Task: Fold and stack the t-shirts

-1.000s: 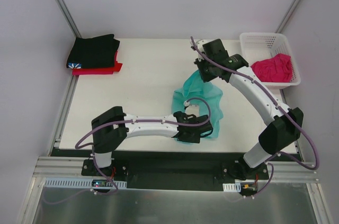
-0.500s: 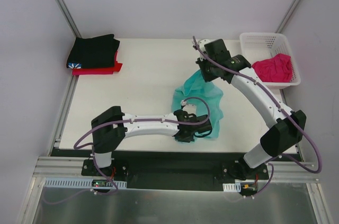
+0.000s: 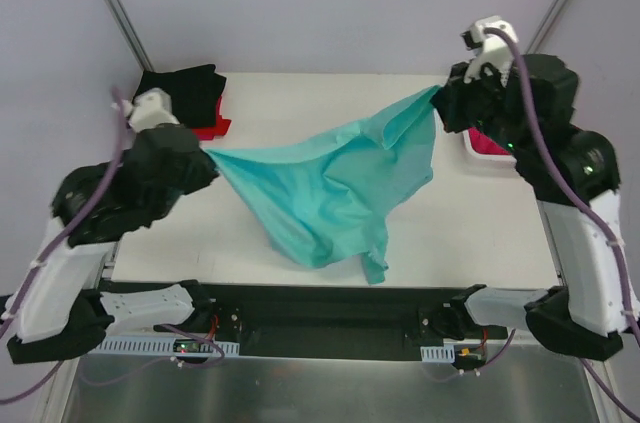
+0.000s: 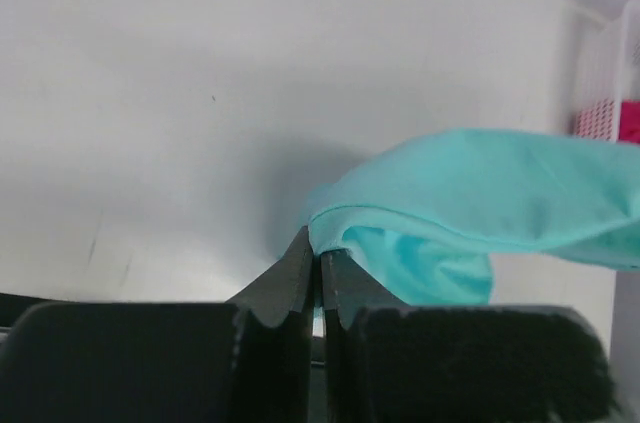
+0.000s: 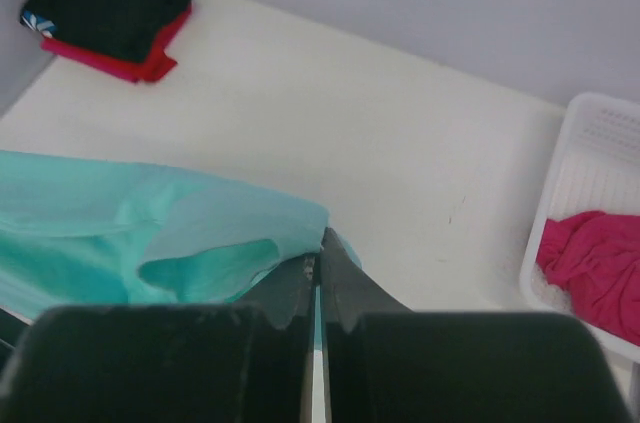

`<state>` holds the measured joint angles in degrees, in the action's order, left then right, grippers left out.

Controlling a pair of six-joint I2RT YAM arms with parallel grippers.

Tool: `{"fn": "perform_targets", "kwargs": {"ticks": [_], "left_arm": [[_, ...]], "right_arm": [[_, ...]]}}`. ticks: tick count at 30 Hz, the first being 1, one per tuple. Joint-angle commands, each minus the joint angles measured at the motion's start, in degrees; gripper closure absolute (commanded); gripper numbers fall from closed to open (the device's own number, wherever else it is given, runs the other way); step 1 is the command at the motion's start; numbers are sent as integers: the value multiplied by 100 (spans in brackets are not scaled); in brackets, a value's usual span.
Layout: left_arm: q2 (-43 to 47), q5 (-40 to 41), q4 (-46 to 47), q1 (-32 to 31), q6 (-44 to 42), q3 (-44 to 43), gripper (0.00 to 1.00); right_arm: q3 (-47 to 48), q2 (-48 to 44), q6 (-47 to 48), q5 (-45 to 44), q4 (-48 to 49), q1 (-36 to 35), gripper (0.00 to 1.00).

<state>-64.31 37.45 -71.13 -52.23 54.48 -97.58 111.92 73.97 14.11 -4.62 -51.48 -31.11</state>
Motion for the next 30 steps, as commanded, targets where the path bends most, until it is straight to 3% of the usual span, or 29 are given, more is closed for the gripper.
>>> {"fn": "perform_targets", "kwargs": {"ticks": [1, 9, 19, 28, 30], "left_arm": [[147, 298, -1298, 493, -1263, -445, 100], [-213, 272, -1185, 837, -1668, -1009, 100], [-248, 192, -1016, 1091, -2020, -1211, 100], [-248, 272, -762, 1461, -2599, -1517, 100], [-283, 271, -509, 1461, -2801, -1597, 100]], "right_arm": [[462, -427, -49, -292, -389, -26, 99], [1481, -165, 57, -908, -907, 61, 99], [2052, 327, -286, 66, -1030, 448, 99], [2062, 460, -277, 436, -952, 607, 99], [1966, 381, -198, 908, -768, 624, 99]]}}
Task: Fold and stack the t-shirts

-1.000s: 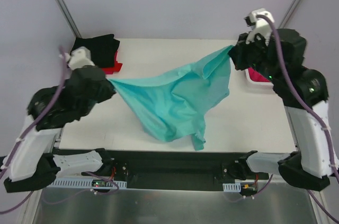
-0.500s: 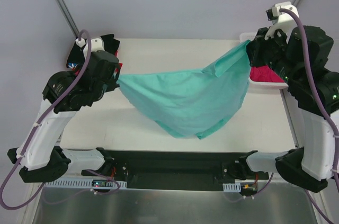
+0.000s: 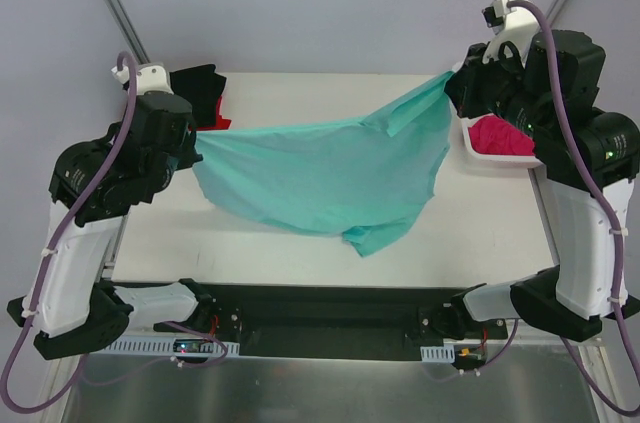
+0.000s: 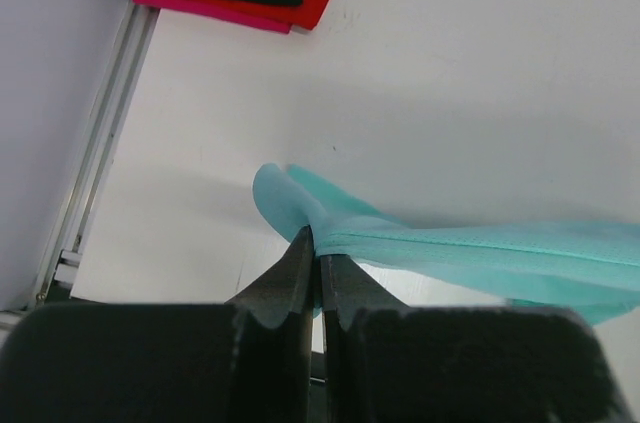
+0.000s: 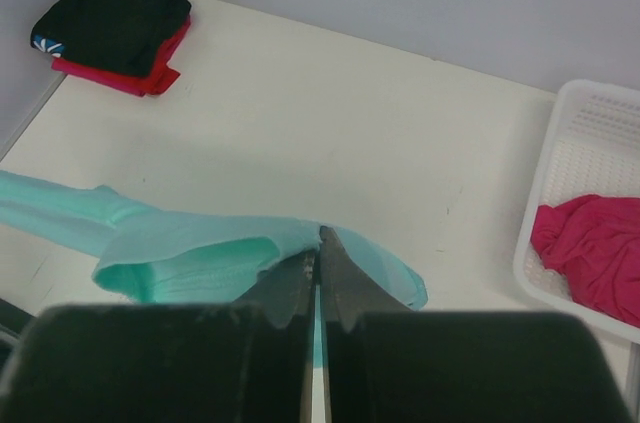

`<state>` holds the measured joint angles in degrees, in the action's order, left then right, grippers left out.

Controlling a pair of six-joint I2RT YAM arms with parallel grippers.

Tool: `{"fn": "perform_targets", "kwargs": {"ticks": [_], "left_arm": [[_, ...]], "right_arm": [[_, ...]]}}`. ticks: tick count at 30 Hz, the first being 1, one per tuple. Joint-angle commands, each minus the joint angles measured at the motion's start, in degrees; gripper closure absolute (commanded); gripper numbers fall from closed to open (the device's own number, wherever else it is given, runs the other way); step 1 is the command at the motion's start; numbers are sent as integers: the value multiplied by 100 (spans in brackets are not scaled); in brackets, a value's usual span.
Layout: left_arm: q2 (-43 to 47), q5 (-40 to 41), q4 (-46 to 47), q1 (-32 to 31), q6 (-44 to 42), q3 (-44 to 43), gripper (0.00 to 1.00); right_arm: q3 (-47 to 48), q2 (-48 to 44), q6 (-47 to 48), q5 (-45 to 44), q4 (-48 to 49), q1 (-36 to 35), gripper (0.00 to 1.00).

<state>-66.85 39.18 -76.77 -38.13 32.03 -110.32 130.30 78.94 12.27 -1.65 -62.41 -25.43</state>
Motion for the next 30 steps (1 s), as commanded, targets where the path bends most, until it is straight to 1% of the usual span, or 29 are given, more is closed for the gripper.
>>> {"fn": "perform_targets", "kwargs": {"ticks": [1, 5, 7, 10, 13, 15, 16, 19, 21, 23, 24, 27, 30], "left_arm": [[-56, 116, 118, 60, -619, -419, 100], [-258, 99, 154, 69, -838, -850, 100], [-276, -85, 189, 69, -909, -903, 100], [-215, -200, 285, 69, -961, -746, 100], [-100, -375, 321, 69, -971, -622, 100], [66, -569, 330, 69, -945, -596, 100], [154, -621, 330, 69, -883, -552, 100], [663, -815, 557, 69, -944, -394, 100], [1120, -938, 838, 69, -1023, -402, 100], [1453, -1017, 1023, 69, -1146, -507, 100], [1516, -1044, 1024, 69, -1155, -699, 100], [1649, -1140, 1024, 69, -1208, -1060, 100], [1640, -1289, 1050, 69, -1191, -1114, 100]], "right_arm": [[75, -150, 3, 639, 457, 56, 99], [267, -168, 91, 622, 519, 91, 99], [242, -282, 65, 858, 659, 100, 99], [-109, -677, -102, 1167, 1141, 91, 99], [39, -862, -357, 1237, 1170, 108, 99], [57, -985, -532, 1456, 1187, 100, 99], [-100, -1186, -690, 1518, 1283, 108, 99], [-635, -1704, -901, 1720, 1599, 100, 99], [-734, -1890, -955, 1861, 1688, 100, 99], [-664, -1996, -1033, 1905, 1645, 108, 99], [-638, -2022, -1051, 1931, 1653, 100, 99], [-480, -2066, -1174, 1967, 1662, 100, 99], [-278, -1979, -1210, 1914, 1653, 108, 99]]}}
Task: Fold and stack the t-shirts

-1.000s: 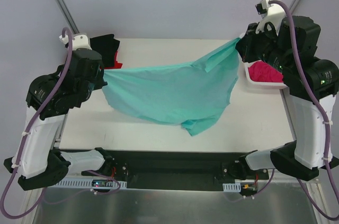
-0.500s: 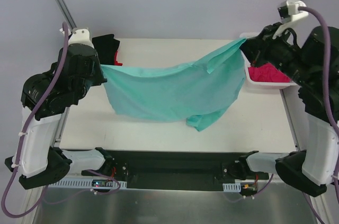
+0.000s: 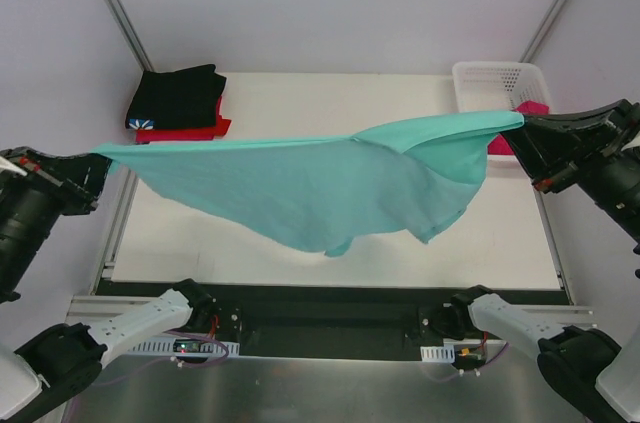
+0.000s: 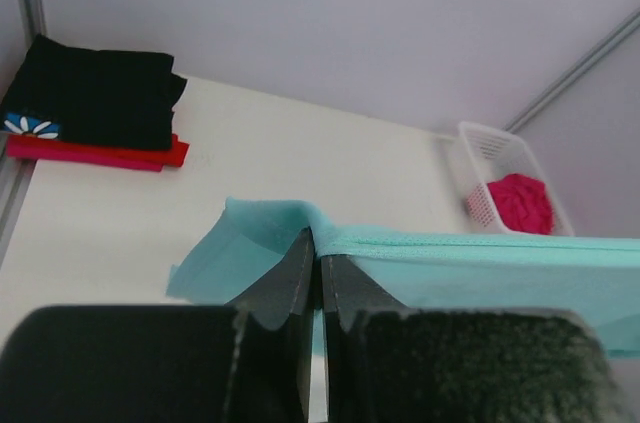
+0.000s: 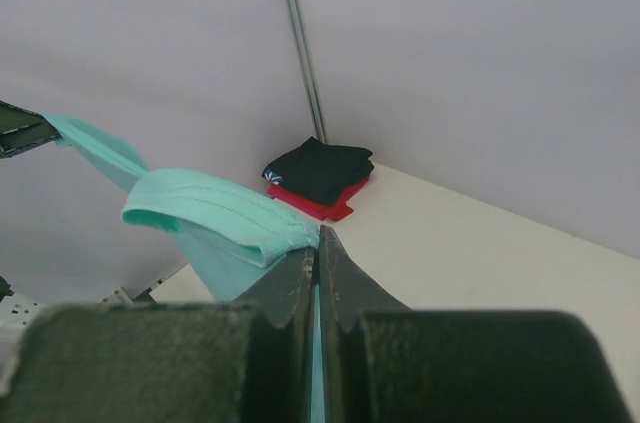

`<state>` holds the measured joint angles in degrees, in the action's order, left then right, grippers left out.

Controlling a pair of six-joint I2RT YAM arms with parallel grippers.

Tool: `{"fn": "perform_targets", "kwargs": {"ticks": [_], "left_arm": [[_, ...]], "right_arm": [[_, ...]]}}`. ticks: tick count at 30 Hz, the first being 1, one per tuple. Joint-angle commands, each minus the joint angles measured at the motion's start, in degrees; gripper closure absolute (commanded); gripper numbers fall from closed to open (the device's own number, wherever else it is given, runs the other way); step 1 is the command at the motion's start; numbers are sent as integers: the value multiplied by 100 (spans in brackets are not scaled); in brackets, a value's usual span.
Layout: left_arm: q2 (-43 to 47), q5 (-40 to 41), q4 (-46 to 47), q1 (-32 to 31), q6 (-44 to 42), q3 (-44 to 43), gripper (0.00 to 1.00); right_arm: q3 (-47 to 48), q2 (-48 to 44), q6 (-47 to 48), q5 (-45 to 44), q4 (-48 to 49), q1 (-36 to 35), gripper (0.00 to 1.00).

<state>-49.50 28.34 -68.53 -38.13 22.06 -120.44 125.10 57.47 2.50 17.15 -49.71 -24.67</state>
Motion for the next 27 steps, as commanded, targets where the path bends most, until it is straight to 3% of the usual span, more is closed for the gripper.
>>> {"fn": "perform_targets", "kwargs": {"ticks": [1, 9, 17, 27], "left_arm": [[-122, -232, 235, 69, -176, -102, 100], [-605, -320, 577, 69, -211, 293, 100], [-860, -241, 736, 69, -361, 258, 100], [-711, -92, 727, 69, -343, 521, 100]], "right_arm": [[287, 203, -233, 26, 375, 32, 99], [252, 712, -92, -177, 375, 32, 99], [848, 1292, -74, -89, 366, 76, 99], [709, 1100, -92, -115, 375, 208, 99]]}}
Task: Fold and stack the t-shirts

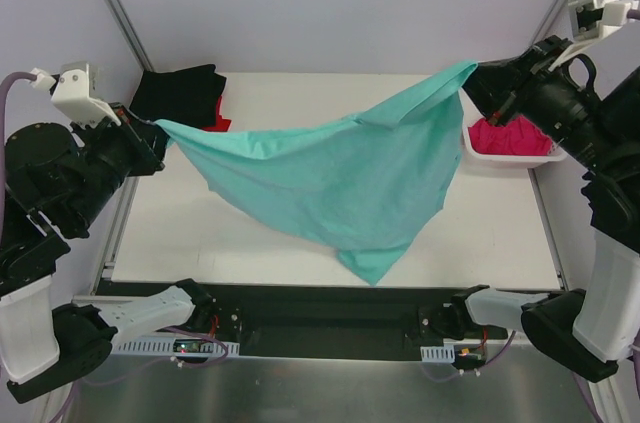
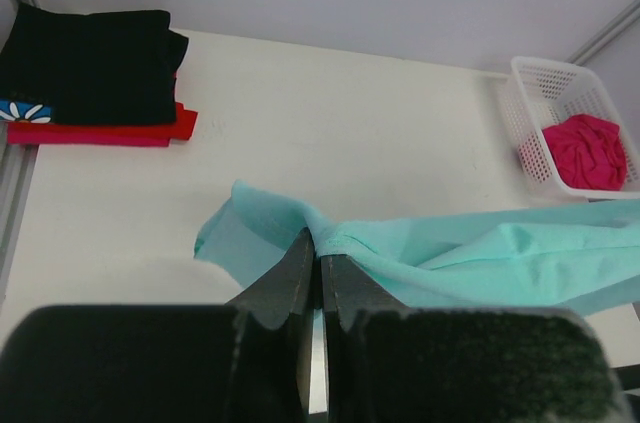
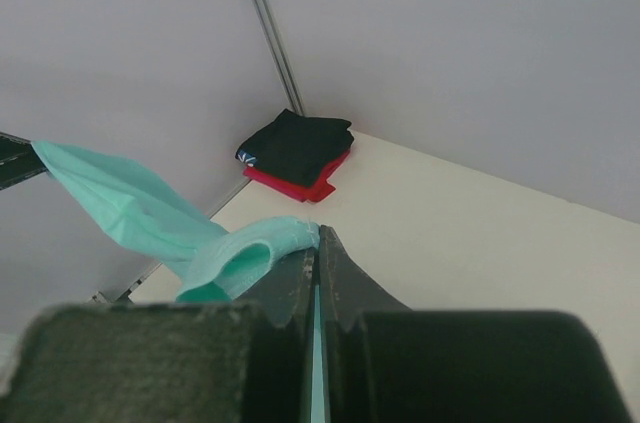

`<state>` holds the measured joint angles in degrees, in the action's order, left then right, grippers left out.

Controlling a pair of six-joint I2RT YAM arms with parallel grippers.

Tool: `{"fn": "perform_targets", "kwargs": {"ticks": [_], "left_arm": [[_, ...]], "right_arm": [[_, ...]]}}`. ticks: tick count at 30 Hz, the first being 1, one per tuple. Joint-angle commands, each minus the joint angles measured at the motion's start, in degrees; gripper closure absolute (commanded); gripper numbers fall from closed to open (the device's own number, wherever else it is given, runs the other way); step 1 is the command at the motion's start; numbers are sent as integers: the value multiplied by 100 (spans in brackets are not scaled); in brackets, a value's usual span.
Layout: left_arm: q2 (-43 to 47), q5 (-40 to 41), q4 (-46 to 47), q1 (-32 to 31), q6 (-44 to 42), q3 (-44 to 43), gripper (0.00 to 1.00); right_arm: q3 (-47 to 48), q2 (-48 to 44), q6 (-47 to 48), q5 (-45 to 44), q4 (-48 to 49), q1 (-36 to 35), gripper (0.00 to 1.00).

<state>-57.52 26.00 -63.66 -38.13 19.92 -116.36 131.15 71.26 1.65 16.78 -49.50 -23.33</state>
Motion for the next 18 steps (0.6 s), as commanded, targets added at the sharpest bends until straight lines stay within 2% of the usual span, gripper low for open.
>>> {"fn": "perform_targets", "kwargs": {"ticks": [1, 9, 18], "left_arm": [[126, 160, 231, 69, -146, 122, 100], [249, -77, 108, 69, 20, 95, 100], [776, -753, 152, 69, 258, 236, 100]], "right_arm": [[112, -306, -7, -104, 327, 118, 99], [-1, -499, -147, 10, 239, 162, 99], [-608, -1263, -543, 203, 344, 162, 99]]}}
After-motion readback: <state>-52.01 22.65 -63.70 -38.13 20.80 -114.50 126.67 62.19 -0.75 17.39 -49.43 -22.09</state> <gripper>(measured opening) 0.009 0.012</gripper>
